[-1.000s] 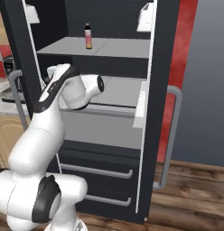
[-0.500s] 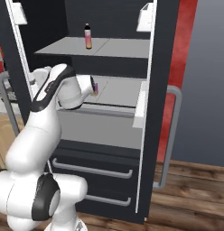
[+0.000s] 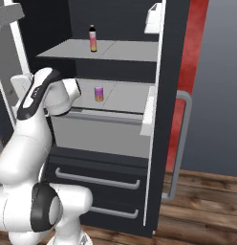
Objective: Open the fridge, grab two sodas, and place both sodas inside the bowl with ice on the dining counter.
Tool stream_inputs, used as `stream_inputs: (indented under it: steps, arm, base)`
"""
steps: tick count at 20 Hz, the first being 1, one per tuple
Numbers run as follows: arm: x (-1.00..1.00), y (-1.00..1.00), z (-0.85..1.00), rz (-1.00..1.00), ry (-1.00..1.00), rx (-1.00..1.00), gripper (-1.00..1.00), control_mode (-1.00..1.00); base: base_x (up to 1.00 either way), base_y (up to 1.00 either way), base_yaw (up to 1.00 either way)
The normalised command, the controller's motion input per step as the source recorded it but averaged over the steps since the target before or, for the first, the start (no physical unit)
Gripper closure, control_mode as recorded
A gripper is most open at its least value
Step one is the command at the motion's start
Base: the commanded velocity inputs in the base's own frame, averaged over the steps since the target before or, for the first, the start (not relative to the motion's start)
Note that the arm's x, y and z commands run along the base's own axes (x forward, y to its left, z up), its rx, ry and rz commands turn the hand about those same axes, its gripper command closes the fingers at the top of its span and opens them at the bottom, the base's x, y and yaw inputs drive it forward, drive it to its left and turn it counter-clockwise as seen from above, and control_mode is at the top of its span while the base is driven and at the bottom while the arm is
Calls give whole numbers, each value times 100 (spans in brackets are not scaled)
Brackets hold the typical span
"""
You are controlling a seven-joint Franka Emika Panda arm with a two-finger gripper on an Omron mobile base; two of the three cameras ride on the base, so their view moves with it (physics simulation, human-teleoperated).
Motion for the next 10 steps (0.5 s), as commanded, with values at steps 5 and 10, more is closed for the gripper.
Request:
stream_inputs:
  steps: [5,10]
  arm:
    - [-7,74,9,9,6,0,-100,-100]
    - [0,65,5,4,3,0,-100,-100]
  base:
    - [0,0,0]
    - [0,0,0]
